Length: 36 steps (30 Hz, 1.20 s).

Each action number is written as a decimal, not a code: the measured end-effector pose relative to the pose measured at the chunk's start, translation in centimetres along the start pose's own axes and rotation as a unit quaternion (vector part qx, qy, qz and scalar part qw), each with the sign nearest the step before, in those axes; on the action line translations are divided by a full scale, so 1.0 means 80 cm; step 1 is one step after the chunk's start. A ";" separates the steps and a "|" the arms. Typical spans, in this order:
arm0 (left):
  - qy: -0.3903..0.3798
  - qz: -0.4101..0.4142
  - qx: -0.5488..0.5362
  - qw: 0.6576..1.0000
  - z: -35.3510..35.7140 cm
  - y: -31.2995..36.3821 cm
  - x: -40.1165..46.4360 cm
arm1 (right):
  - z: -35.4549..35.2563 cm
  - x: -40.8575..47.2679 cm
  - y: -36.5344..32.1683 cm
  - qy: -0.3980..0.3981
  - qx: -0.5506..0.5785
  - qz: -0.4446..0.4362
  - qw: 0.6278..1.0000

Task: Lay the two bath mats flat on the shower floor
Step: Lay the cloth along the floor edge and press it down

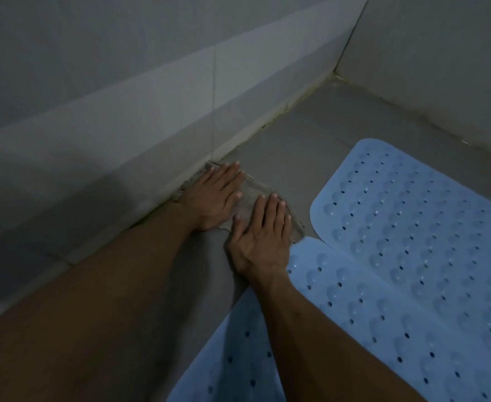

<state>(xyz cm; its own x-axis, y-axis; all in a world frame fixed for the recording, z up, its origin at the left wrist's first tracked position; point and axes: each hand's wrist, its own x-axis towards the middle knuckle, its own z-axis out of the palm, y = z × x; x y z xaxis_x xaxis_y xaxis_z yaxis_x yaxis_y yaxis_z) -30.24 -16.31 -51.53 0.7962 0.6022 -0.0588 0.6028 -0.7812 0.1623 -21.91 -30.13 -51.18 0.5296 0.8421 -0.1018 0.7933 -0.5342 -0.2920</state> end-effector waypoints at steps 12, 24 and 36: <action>0.007 -0.014 0.030 0.999 -0.006 0.026 0.073 | -0.030 0.084 0.055 -0.050 0.042 -0.036 0.997; -0.031 -0.006 0.066 0.997 -0.025 0.027 0.076 | -0.054 0.091 0.045 -0.160 0.045 -0.011 0.986; -0.055 -0.003 0.023 0.998 -0.015 0.017 0.082 | -0.048 0.106 0.037 -0.148 0.050 0.030 0.987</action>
<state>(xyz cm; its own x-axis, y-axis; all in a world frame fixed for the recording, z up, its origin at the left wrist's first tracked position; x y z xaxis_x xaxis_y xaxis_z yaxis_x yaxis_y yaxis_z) -24.21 -13.24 -50.51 0.7917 0.5875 -0.1674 0.6076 -0.7856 0.1169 -13.92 -24.85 -49.25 0.4516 0.8019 -0.3912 0.7216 -0.5861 -0.3684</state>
